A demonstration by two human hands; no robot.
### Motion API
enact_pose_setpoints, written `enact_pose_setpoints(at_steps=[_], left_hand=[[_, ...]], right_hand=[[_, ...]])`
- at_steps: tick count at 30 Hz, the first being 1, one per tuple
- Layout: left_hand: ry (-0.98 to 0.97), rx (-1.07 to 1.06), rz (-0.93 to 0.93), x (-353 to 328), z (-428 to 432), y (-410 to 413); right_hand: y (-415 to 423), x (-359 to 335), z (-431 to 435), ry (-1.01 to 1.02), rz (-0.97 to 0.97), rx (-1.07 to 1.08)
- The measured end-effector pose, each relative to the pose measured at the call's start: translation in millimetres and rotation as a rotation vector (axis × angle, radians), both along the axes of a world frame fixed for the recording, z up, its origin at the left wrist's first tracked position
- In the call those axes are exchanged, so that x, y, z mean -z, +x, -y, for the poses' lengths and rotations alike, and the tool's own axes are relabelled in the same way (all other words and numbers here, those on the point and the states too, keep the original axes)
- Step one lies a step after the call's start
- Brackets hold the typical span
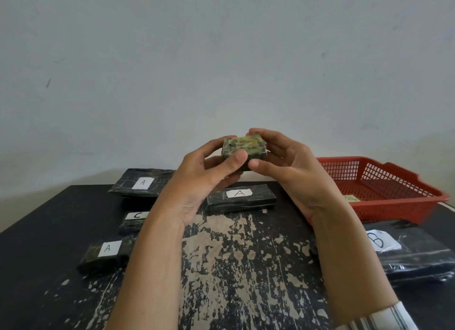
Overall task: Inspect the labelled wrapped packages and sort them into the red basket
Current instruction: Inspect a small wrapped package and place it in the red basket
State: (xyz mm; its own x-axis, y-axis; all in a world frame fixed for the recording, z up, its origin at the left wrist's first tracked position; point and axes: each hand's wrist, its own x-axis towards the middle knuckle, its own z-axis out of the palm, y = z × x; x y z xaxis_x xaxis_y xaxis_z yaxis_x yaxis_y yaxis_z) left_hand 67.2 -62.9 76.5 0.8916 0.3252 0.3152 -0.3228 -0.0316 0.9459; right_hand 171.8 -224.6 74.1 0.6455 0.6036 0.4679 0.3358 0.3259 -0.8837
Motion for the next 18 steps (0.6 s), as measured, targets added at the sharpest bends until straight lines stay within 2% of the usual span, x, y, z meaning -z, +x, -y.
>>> enact_pose_setpoints(at_steps=[4,7,13,18], left_hand=[[-0.053,-0.041,0.011,-1.1,3.9,0.8],[-0.02,-0.103,0.047,-0.2,3.4,2.1],[0.092,-0.163,0.097,0.5,3.9,3.7],[0.106,-0.157,0.098,2.2,4.5,6.2]], right_hand=[[-0.4,0.4,-2.0,-0.017,0.033,0.0],[0.5,0.0,-2.3,-0.069,0.035,0.002],[-6.1,-2.4,-7.9,-0.048,-0.106,0.053],[-5.9,-2.5,-7.4,-0.021,-0.15,0.084]])
